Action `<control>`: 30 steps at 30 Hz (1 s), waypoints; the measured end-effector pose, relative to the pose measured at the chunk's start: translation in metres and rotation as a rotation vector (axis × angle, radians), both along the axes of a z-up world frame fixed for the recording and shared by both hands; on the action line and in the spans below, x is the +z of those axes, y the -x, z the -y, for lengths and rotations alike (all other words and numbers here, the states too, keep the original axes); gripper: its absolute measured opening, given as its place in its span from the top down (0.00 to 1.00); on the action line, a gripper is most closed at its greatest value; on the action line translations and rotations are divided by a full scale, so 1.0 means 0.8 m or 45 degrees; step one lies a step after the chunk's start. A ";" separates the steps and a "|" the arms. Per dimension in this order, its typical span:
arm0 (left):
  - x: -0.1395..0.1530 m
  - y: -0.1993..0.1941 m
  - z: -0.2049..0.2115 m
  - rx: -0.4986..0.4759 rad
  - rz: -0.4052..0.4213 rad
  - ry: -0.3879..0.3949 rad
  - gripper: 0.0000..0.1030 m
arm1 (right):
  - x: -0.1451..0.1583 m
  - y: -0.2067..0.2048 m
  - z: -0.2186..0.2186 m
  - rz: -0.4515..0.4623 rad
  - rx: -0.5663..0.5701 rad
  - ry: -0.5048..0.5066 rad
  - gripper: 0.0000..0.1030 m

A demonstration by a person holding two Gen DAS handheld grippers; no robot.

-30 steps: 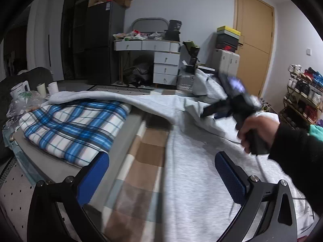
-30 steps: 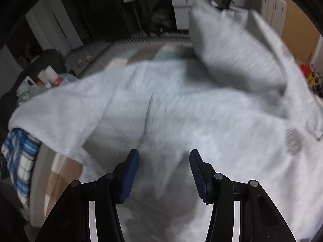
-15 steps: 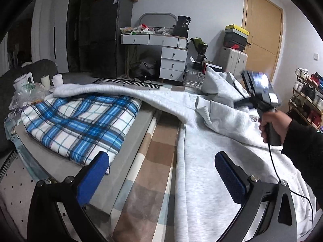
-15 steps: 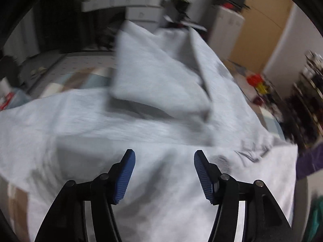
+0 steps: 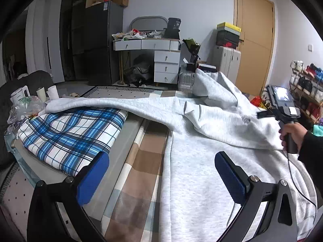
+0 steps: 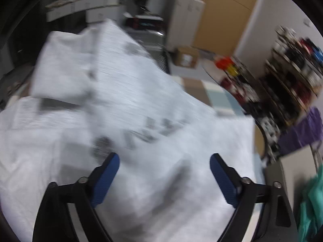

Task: Fold large clothes
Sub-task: 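Lift the held sleeve and carry it across the hoodie body with the right tool, then open the right tool to lay the sleeve on the hoodie body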

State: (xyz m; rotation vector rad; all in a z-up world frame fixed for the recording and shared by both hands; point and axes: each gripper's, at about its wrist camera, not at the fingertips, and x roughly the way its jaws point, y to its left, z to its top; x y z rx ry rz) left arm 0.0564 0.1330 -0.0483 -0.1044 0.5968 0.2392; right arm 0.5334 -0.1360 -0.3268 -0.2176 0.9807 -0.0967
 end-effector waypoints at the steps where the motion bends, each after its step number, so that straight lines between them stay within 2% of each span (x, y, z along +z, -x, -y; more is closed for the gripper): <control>1: 0.000 -0.001 0.002 -0.001 -0.006 0.000 0.01 | -0.018 -0.009 0.012 -0.054 -0.029 0.013 0.10; 3: 0.001 -0.003 0.005 0.001 -0.026 -0.001 0.01 | -0.058 -0.017 0.020 -0.175 -0.033 0.030 0.10; 4: 0.002 -0.005 0.007 0.005 -0.042 -0.009 0.01 | -0.062 -0.014 0.024 -0.179 -0.019 0.011 0.09; 5: 0.004 -0.007 0.009 0.014 -0.064 -0.031 0.01 | -0.059 -0.010 0.027 -0.128 -0.011 -0.024 0.07; 6: 0.007 -0.006 0.011 0.013 -0.068 -0.045 0.01 | -0.061 -0.014 0.026 -0.153 0.004 -0.061 0.07; 7: 0.011 -0.006 0.011 0.009 -0.067 -0.062 0.01 | -0.056 -0.013 0.029 -0.150 0.009 -0.105 0.12; 8: 0.013 -0.005 0.013 0.010 -0.066 -0.076 0.01 | -0.044 -0.004 0.029 -0.101 0.031 -0.163 0.25; 9: 0.018 -0.005 0.012 0.006 -0.060 -0.095 0.01 | -0.027 0.009 0.029 -0.015 0.080 -0.240 0.27; 10: 0.022 -0.004 0.010 -0.008 -0.055 -0.095 0.01 | -0.011 0.025 0.036 0.069 0.123 -0.288 0.27; 12: 0.030 -0.008 -0.003 -0.059 -0.072 -0.019 0.01 | 0.029 0.063 0.027 0.219 0.198 -0.362 0.25; 14: 0.044 -0.013 -0.022 -0.058 -0.082 0.038 0.01 | 0.064 0.107 0.030 0.328 0.276 -0.462 0.17; 15: 0.051 -0.014 -0.028 -0.034 -0.079 0.031 0.01 | 0.086 0.136 0.024 0.372 0.318 -0.526 0.13; 16: 0.062 -0.017 -0.042 0.000 -0.077 0.012 0.01 | 0.108 0.167 0.019 0.413 0.350 -0.600 0.02; 17: 0.069 -0.019 -0.053 0.036 -0.078 -0.003 0.01 | 0.125 0.190 0.011 0.434 0.373 -0.652 0.00; 18: 0.073 -0.022 -0.064 0.071 -0.082 -0.009 0.01 | 0.132 0.213 0.010 0.438 0.414 -0.714 0.00; 20: 0.081 -0.024 -0.091 0.193 -0.074 -0.037 0.01 | 0.130 0.231 -0.003 0.326 0.530 -0.788 0.00; 22: 0.090 -0.021 -0.128 0.336 -0.062 -0.068 0.01 | 0.106 0.247 -0.020 0.274 0.548 -0.862 0.00; 27: 0.089 -0.016 -0.218 0.484 -0.032 0.169 0.01 | 0.058 0.281 -0.042 0.169 0.483 -1.068 0.00; 29: 0.078 -0.029 -0.254 0.525 -0.055 0.253 0.01 | 0.060 0.305 -0.054 0.202 0.526 -1.108 0.00; 30: 0.073 -0.038 -0.266 0.498 -0.054 0.293 0.01 | 0.063 0.323 -0.060 0.230 0.535 -1.088 0.00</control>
